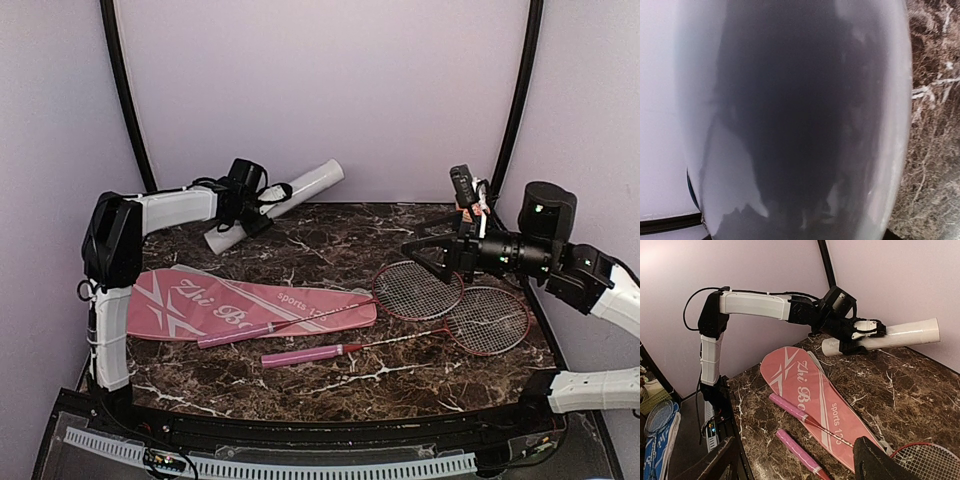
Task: Pack up the badminton gear
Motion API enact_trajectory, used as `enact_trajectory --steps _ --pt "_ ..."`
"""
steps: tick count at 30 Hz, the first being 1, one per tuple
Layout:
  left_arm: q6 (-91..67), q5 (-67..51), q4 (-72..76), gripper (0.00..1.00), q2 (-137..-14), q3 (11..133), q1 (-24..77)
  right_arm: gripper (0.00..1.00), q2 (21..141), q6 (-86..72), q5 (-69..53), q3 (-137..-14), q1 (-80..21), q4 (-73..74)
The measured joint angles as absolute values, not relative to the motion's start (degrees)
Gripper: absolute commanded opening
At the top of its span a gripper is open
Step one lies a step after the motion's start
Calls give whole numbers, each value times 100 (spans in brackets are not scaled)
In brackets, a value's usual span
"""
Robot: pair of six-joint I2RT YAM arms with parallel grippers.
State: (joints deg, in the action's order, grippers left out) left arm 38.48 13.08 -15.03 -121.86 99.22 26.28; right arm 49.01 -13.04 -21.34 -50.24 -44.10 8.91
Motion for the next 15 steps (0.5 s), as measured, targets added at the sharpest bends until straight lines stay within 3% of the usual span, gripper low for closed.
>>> enact_trajectory --steps 9,15 --pt "4206 1468 -1323 39 -13144 10457 2370 79 5019 -1426 -2213 -4842 -4407 784" --pt "4405 1699 -1291 60 -13714 10975 2324 79 5166 -1426 -2237 -4840 -4407 722"
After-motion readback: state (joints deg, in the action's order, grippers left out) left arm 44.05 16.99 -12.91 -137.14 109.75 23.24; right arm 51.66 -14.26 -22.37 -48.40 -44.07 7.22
